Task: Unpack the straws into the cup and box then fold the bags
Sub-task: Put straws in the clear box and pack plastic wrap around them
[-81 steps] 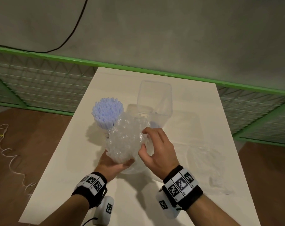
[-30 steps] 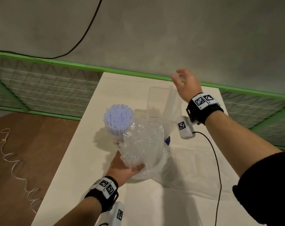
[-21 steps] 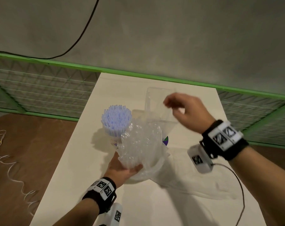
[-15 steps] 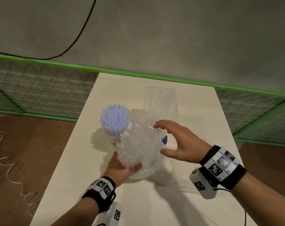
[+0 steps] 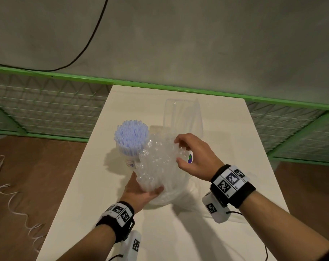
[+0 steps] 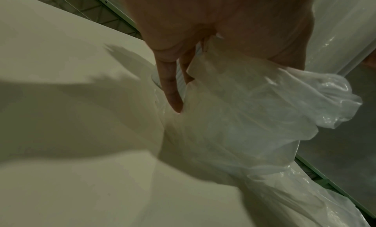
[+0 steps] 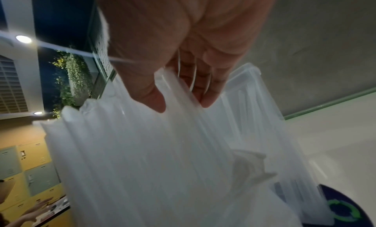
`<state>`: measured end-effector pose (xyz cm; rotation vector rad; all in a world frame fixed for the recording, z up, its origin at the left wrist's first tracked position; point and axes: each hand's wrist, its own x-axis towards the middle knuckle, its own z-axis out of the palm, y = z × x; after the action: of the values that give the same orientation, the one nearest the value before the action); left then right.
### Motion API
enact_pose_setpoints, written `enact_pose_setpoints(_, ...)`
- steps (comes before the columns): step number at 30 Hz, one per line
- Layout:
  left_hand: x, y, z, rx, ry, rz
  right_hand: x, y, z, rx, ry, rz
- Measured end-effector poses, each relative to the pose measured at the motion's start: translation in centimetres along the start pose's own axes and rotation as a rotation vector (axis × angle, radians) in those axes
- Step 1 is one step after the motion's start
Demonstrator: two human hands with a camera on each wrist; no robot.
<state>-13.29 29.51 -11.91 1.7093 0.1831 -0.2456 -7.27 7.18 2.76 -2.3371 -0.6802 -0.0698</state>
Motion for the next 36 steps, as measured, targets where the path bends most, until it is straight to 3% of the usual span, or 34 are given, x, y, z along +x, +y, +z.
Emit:
enact_pose_setpoints(9, 0.0, -0.1, 0.2, -0.023, 0.018, 0.017, -0.2, -0.5, 2.1, -0.026, 0.117, 0.045)
enact_pose_setpoints(23, -0.3, 0.7, 0.3, -0.039, 0.013, 0.011, -0.9, -1.2, 2.4, -0.036, 0.057, 0.123)
enact_pose_setpoints(36, -0.4, 0.8, 0.5, -0.09, 0.042, -0.016, 0.7, -1.4, 0.3, -0.061, 0.241, -0.054)
